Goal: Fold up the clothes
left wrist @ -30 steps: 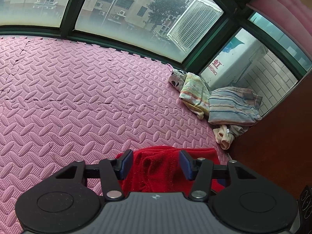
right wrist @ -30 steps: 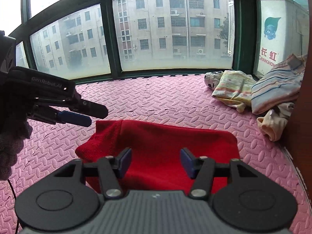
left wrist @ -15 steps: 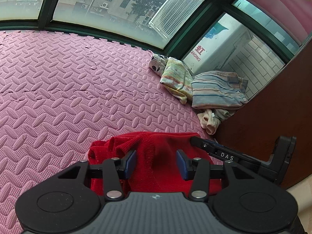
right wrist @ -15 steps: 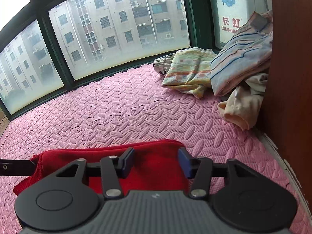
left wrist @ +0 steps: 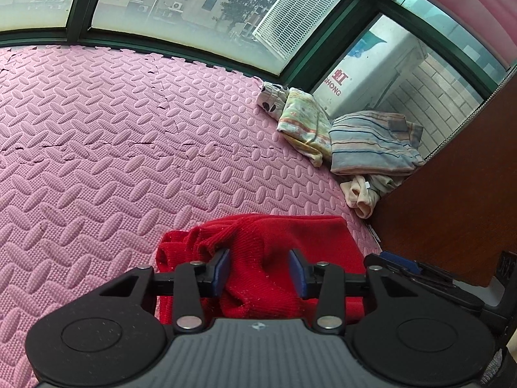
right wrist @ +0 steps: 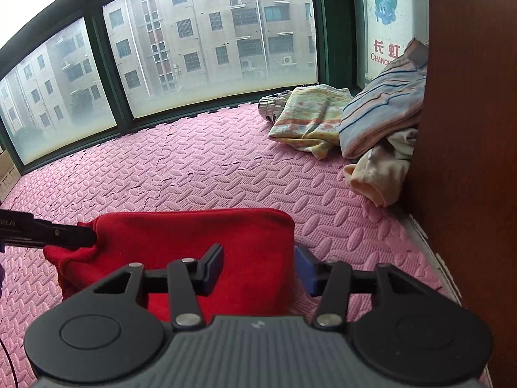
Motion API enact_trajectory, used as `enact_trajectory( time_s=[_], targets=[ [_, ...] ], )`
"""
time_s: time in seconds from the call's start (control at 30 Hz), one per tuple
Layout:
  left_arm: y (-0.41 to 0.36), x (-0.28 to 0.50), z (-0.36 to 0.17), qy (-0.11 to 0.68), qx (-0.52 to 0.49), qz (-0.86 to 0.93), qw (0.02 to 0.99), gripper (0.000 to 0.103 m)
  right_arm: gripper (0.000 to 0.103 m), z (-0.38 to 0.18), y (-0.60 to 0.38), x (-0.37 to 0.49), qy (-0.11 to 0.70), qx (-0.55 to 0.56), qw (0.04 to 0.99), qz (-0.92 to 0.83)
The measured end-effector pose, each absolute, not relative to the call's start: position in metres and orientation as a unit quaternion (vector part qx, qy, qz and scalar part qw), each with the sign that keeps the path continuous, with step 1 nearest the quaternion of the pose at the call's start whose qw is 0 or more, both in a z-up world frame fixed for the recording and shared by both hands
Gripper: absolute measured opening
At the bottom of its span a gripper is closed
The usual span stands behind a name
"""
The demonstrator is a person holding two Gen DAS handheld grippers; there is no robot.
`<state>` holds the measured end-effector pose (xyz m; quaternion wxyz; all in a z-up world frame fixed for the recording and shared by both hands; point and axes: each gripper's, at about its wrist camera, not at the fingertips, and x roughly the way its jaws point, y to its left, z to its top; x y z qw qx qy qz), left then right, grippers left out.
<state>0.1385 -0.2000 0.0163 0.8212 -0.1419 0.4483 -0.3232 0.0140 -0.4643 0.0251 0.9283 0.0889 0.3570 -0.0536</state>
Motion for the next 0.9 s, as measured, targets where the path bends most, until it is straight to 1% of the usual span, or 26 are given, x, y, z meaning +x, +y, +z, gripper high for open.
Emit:
enact_trajectory(
  time_s=[0.2,0.3,0.5,0.67,0.87,0.9],
  targets=[
    [-0.2,0.139,0.016,0.451,-0.141,-0.318,0.822,0.044,0.049,0.009,-0.44,-0.013,0.377,0.071,0.922,-0.049],
    [-0.201,0.137,0.016,0.451,-0.136,-0.316,0.823,0.044,0.049,-0.001,-0.434,-0.015,0.373,0.066,0.924,-0.057],
    [-0.199,0.136,0.017,0.451,-0.133,-0.314,0.825,0.044,0.048,0.016,-0.428,-0.026,0.348,0.067,0.933,-0.065],
    [-0.2,0.133,0.02,0.45,-0.128,-0.313,0.827,0.044,0.048,0.008,-0.418,-0.024,0.364,0.051,0.928,-0.06],
    [-0.194,0.123,0.032,0.44,-0.117,-0.315,0.832,0.054,0.05,0.014,-0.412,-0.027,0.356,0.052,0.93,-0.074],
    [-0.193,0.121,0.034,0.438,-0.115,-0.315,0.834,0.057,0.053,0.015,-0.41,-0.028,0.353,0.051,0.931,-0.075]
  ],
)
